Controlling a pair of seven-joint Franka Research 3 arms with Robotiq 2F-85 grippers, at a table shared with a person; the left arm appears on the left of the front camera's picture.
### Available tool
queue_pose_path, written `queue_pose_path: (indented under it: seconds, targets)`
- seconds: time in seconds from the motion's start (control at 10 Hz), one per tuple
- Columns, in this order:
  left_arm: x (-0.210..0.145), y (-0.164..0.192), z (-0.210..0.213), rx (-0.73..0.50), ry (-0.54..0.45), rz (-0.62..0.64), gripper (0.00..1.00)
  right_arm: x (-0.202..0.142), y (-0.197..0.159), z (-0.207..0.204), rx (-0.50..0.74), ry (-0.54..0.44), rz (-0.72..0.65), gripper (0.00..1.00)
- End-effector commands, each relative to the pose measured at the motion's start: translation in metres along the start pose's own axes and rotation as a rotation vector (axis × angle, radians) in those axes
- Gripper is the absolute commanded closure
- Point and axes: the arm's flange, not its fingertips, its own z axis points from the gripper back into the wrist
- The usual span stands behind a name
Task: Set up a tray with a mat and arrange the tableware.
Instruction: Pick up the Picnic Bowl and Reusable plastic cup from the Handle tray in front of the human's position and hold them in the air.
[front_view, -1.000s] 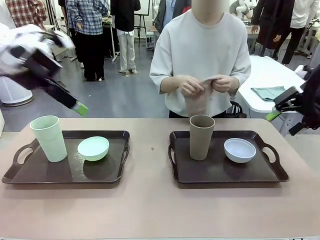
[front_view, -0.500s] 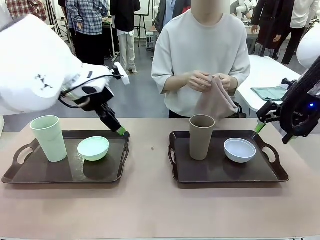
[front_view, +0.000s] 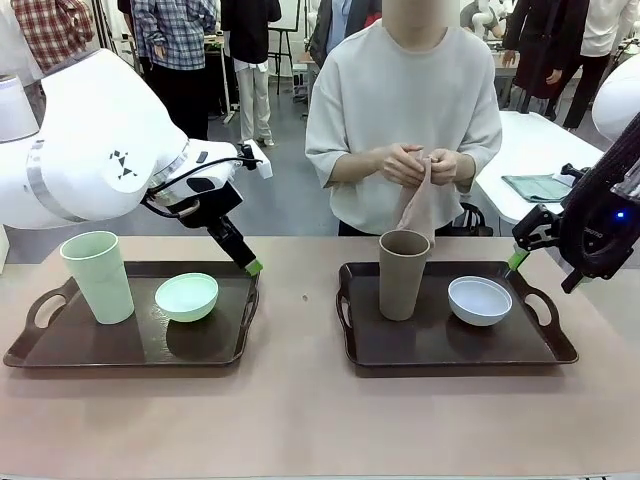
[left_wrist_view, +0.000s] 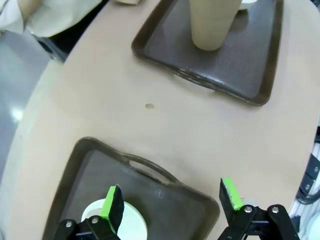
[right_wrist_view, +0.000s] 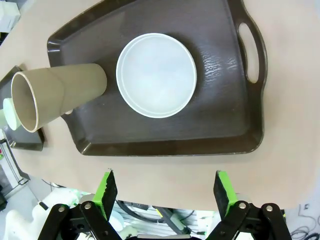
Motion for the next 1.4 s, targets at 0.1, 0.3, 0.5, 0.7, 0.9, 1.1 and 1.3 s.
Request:
queue_pose_path:
  seconds: [0.1,0.3,0.5,0.7,0.9,1.1,1.3]
  targets:
    - [-0.003,-0.007,0.004,0.017,-0.006,-0.013,0.0,-0.002,0.002,-0.001,-0.012,-0.004,0.0,0.0]
    - [0.001,-0.002,0.003,0.002,-0.005,-0.005,0.0,0.007,0.011,-0.004,-0.071,0.004,0.021,0.0]
    - [0.025,0.009,-0.004,-0.154,-0.099,-0.159,0.0,0.021,0.026,-0.011,-0.105,0.002,0.018,0.0]
    - [0.047,0.02,-0.023,-0.303,-0.174,-0.294,0.0,0.038,0.022,-0.025,-0.1,-0.023,-0.004,0.0]
    - [0.063,0.03,-0.043,-0.451,-0.209,-0.381,0.0,0.048,0.019,-0.037,-0.119,-0.024,0.045,0.0]
    - [0.081,0.042,-0.069,-0.476,-0.255,-0.487,0.0,0.058,0.021,-0.046,-0.139,-0.019,0.101,0.0]
    - [0.093,0.046,-0.096,-0.47,-0.329,-0.576,0.0,0.062,0.02,-0.053,-0.157,-0.014,0.119,0.0]
